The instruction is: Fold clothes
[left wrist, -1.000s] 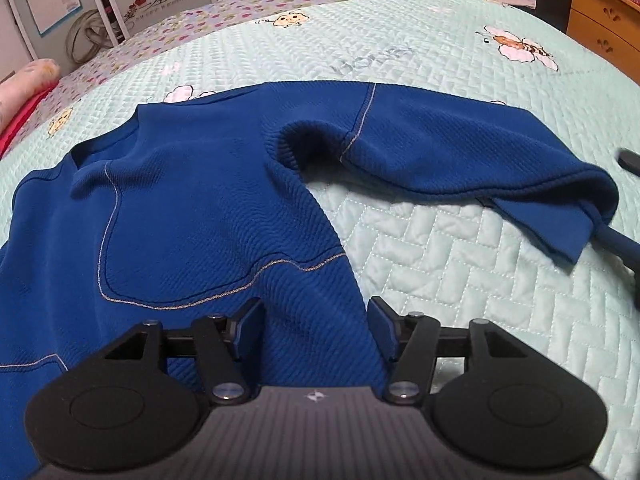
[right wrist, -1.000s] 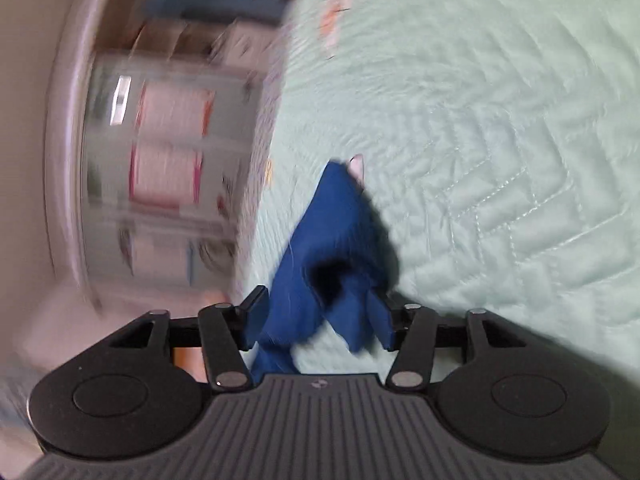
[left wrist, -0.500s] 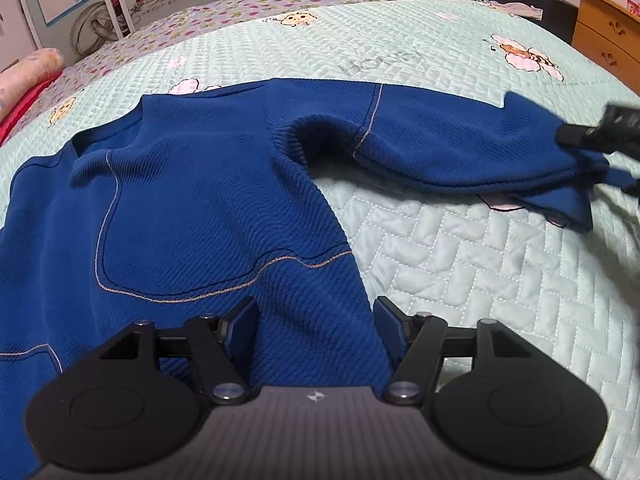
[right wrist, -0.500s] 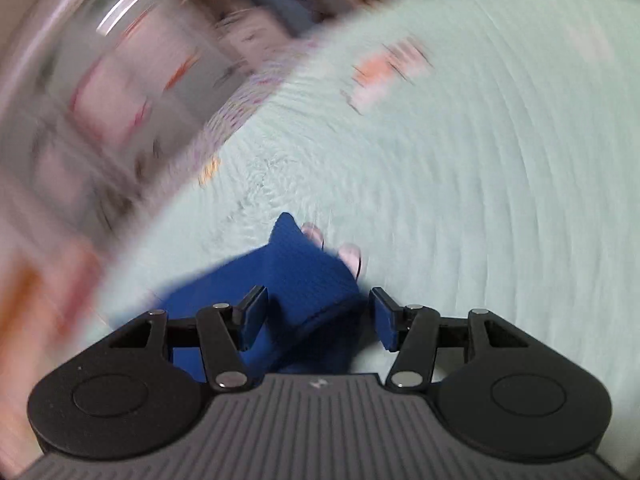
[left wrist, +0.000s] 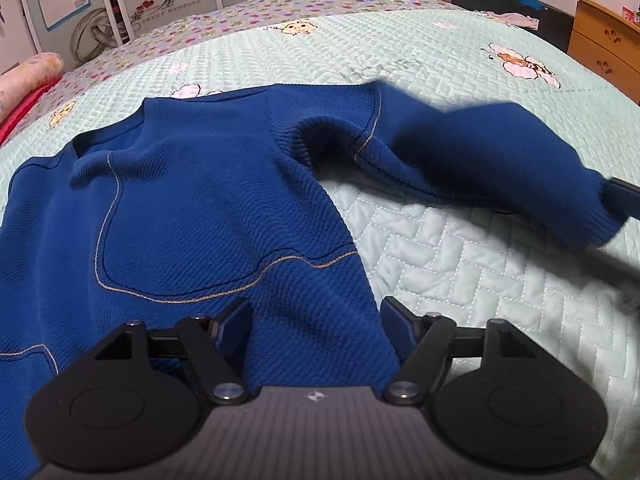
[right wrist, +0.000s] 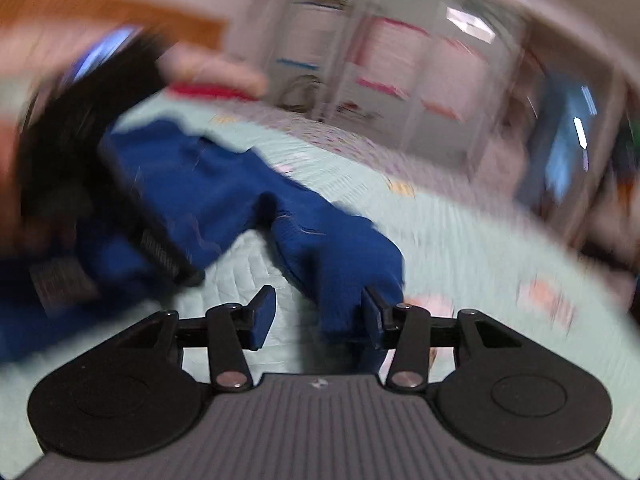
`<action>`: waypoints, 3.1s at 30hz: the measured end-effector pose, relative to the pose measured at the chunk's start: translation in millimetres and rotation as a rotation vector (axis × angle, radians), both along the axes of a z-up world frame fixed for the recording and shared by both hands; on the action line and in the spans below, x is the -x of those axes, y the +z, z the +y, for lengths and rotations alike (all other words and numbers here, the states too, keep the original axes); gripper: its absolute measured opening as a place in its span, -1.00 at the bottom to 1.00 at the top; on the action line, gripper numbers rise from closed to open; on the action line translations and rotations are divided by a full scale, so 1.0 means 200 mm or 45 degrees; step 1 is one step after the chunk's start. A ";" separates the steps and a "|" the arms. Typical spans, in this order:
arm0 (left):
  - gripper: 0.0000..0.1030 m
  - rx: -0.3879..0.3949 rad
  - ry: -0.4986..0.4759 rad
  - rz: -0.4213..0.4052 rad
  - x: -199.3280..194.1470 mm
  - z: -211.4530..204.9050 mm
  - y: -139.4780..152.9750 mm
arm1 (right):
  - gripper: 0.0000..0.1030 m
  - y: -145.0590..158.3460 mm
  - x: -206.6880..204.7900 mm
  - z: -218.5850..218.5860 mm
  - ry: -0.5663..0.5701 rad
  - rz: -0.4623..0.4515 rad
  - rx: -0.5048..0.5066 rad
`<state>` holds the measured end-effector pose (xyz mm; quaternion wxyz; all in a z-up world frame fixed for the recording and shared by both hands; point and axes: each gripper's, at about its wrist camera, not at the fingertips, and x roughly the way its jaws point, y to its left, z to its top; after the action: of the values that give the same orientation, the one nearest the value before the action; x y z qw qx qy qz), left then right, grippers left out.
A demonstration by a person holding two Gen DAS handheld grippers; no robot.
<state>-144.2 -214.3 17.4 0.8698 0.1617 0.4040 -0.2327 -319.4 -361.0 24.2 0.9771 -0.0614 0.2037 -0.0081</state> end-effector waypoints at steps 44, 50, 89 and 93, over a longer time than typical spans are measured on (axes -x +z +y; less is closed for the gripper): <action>0.55 0.061 -0.012 0.017 -0.03 0.06 -0.01 | -0.46 -0.13 -0.63 -0.03 -0.035 0.220 -0.647; 0.48 0.105 -0.032 0.080 -0.05 0.09 0.04 | -0.97 -0.04 -0.50 -0.12 -0.175 0.081 -0.572; 0.21 0.249 0.039 0.003 -0.19 0.08 0.14 | -0.49 -0.19 -0.17 -0.86 -0.745 0.108 -0.672; 0.21 0.236 0.079 0.017 -0.30 0.08 0.10 | -0.92 -0.16 -0.23 -0.90 -0.706 0.130 -0.647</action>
<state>-84.9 -199.3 36.6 0.8851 0.0665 0.3912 -0.2432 -272.8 -541.2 -7.1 0.9104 0.2402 0.2567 -0.2183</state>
